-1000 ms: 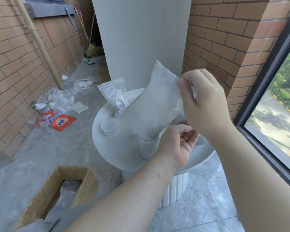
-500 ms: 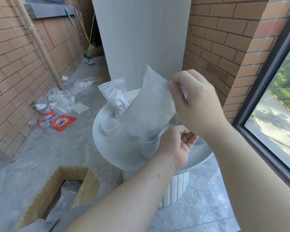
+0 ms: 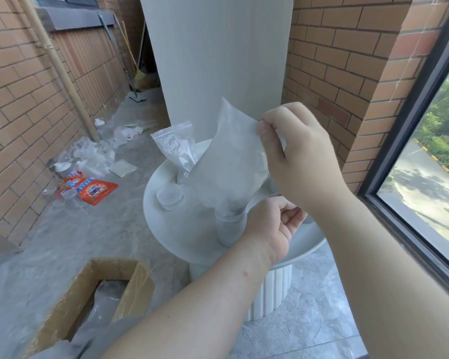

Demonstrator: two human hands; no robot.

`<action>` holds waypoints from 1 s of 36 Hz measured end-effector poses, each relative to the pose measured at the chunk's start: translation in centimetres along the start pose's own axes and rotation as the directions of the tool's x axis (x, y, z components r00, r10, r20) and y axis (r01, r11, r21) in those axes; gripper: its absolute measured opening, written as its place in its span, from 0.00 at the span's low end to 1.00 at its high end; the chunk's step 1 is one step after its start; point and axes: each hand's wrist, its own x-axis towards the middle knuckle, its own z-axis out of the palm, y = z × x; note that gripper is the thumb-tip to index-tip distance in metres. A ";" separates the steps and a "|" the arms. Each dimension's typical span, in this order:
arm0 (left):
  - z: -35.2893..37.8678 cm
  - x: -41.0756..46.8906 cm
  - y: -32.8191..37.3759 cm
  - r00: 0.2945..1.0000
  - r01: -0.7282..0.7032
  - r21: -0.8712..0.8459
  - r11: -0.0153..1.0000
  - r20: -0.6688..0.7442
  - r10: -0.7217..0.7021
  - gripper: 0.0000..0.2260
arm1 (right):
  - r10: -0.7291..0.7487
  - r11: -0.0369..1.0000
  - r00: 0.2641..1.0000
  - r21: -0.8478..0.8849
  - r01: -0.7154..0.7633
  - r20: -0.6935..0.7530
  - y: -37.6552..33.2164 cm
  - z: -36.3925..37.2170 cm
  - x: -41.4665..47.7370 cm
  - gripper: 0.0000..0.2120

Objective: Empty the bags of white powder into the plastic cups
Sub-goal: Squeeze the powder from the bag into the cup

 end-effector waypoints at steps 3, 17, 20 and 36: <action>0.0 -0.1 0.0 1.000 0.003 0.009 1.000 0.007 -0.003 0.16 | 0.011 1.000 1.000 -0.003 -0.011 -0.021 0.0 -0.2 0.2 0.10; -0.1 -0.1 0.0 1.000 0.004 0.029 1.000 0.002 -0.004 0.13 | -0.003 1.000 1.000 0.003 0.003 -0.004 -0.4 -0.1 0.2 0.09; -0.1 -0.1 0.0 1.000 -0.005 0.024 1.000 0.002 0.005 0.14 | -0.006 1.000 1.000 -0.008 0.006 0.013 -0.5 -0.2 0.3 0.10; 0.0 -0.3 0.1 1.000 0.007 0.034 0.999 -0.020 -0.007 0.15 | -0.014 0.999 1.000 -0.031 0.014 -0.023 -0.8 0.0 0.1 0.10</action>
